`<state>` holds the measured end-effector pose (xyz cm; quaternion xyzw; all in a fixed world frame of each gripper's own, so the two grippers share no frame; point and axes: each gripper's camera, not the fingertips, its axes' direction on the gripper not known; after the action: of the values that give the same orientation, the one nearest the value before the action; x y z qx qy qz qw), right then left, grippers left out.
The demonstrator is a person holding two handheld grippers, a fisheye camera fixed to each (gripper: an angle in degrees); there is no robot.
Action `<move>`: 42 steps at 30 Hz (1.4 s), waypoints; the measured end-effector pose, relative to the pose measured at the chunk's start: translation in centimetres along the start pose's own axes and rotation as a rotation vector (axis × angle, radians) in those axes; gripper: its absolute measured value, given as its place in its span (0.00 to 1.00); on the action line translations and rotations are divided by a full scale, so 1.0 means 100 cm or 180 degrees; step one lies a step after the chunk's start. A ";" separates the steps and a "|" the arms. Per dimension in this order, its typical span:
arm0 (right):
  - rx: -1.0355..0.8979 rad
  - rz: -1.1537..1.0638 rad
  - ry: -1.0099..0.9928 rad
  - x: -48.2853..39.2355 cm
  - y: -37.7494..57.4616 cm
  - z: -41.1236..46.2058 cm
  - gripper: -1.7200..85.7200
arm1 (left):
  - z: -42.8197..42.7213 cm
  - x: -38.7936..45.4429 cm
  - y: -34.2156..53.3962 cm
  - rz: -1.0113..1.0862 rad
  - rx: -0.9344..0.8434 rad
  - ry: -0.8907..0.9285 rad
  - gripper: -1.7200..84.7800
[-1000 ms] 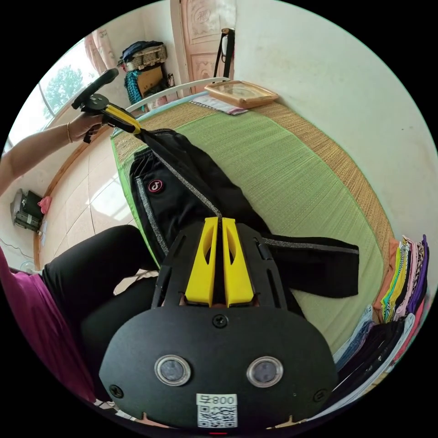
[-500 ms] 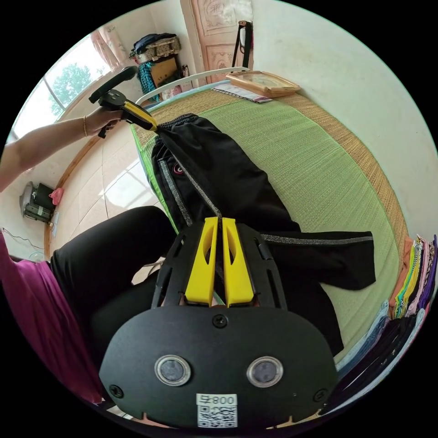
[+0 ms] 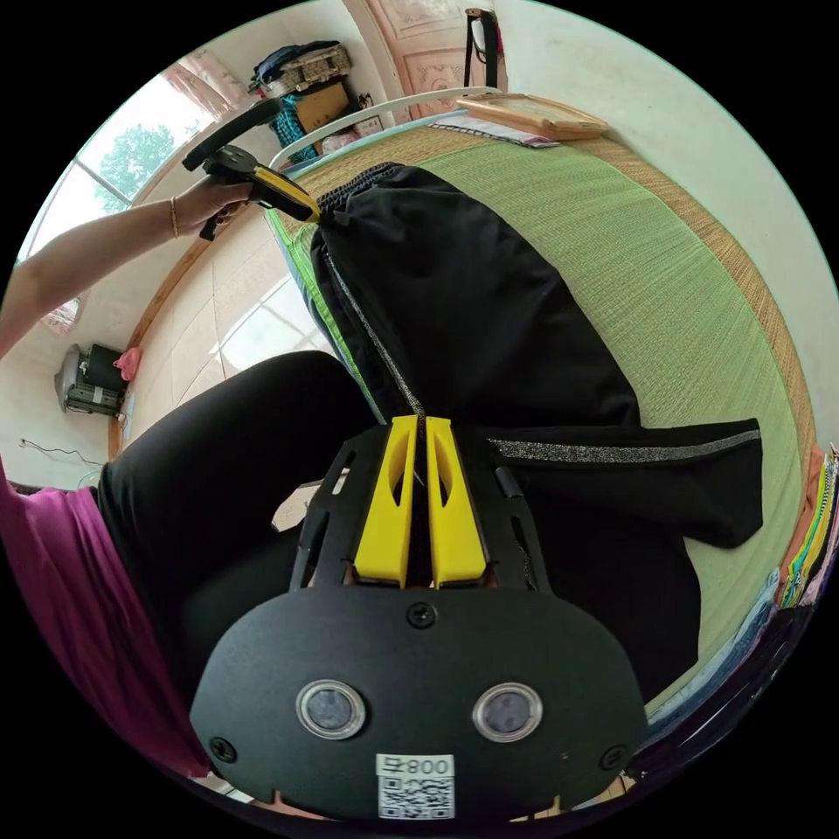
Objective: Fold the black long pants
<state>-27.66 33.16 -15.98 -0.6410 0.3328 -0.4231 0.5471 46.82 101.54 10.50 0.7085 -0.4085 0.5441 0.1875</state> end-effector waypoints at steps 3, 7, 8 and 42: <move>-0.0091 -0.0030 0.0032 0.004 -0.001 0.016 0.03 | 0.008 0.002 0.012 0.0058 -0.0033 -0.0058 0.03; -0.0145 0.0017 -0.0084 0.018 -0.002 0.034 0.04 | 0.013 -0.001 0.028 0.0073 -0.0038 -0.0065 0.03; -0.0143 0.0033 -0.0112 0.021 -0.002 0.036 0.04 | 0.014 -0.004 0.033 0.0057 -0.0040 -0.0041 0.03; 0.0372 0.0941 -0.0641 0.141 0.055 0.043 0.07 | 0.076 0.102 0.172 0.0264 0.0686 0.1436 0.04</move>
<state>-17.67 21.45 -19.09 -0.5914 0.3418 -0.2904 0.6702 38.76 82.04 14.33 0.5676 -0.3247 0.7360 0.1749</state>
